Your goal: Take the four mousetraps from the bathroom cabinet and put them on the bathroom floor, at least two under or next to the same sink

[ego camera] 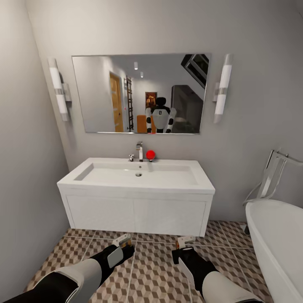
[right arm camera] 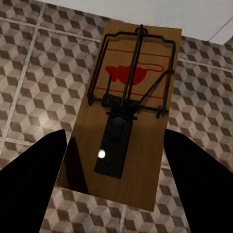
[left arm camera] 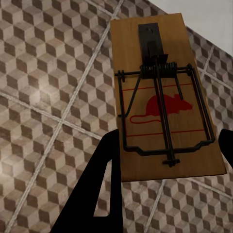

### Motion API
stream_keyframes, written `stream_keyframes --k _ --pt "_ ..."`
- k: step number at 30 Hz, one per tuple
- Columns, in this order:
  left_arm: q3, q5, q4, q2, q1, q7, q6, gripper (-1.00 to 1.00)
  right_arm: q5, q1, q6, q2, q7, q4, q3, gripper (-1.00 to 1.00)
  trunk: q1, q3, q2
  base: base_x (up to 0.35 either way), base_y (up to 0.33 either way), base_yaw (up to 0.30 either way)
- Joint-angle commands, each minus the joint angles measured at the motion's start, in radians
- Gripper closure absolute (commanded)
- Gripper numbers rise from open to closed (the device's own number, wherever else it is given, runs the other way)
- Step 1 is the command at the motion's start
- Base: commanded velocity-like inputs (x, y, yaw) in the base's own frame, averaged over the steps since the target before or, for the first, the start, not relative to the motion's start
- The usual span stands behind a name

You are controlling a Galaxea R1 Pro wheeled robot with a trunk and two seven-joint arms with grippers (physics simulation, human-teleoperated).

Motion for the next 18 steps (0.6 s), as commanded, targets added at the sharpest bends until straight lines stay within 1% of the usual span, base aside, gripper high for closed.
stream_keyframes --k 1,18 --pt "-0.008 0.007 -0.001 0.000 -0.001 0.005 0.004 1.00 0.008 0.000 0.009 0.000 -0.003 -0.002 0.005 1.00 0.004 -0.004 -0.008 0.000 0.000 0.000" --pt "-0.008 0.007 0.000 0.000 -0.001 0.006 0.004 1.00 0.004 0.000 0.008 0.000 -0.003 -0.002 0.004 1.00 0.069 -0.058 -0.127 0.000 0.000 0.000"
